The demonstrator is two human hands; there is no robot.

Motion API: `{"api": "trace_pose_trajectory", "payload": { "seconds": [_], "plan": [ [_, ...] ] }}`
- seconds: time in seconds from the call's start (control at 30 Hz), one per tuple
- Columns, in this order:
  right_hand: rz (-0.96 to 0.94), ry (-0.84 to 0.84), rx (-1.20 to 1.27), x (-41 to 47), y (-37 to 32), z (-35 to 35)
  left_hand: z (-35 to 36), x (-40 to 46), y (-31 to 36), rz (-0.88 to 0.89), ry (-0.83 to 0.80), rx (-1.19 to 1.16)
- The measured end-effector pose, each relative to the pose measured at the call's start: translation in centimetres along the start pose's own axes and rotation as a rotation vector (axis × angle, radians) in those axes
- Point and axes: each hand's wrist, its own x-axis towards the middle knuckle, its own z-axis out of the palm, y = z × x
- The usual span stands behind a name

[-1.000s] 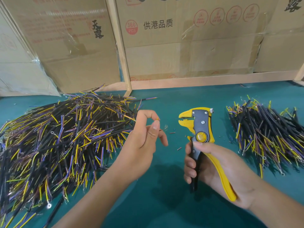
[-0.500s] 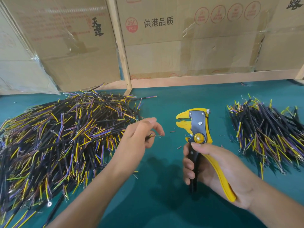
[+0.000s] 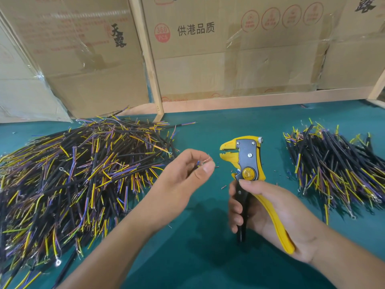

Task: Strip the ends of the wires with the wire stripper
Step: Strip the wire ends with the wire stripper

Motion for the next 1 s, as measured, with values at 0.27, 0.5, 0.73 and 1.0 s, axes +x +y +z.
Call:
{"api": "trace_pose_trajectory", "payload": {
  "seconds": [0.27,0.5,0.73,1.0],
  "plan": [
    [0.003,-0.01,0.027,0.0,-0.1,0.1,0.3,0.1,-0.1,0.012,-0.002,0.15],
    [0.018,-0.011,0.031,0.1,0.0,0.0,0.2,0.2,-0.9,-0.006,0.059,0.044],
    [0.008,-0.015,0.032,-0.1,-0.1,0.2,0.6,0.4,-1.3,0.051,0.047,0.015],
    [0.017,-0.032,0.022,-0.1,0.0,0.2,1.0,0.4,-1.3,-0.003,0.024,-0.106]
  ]
}}
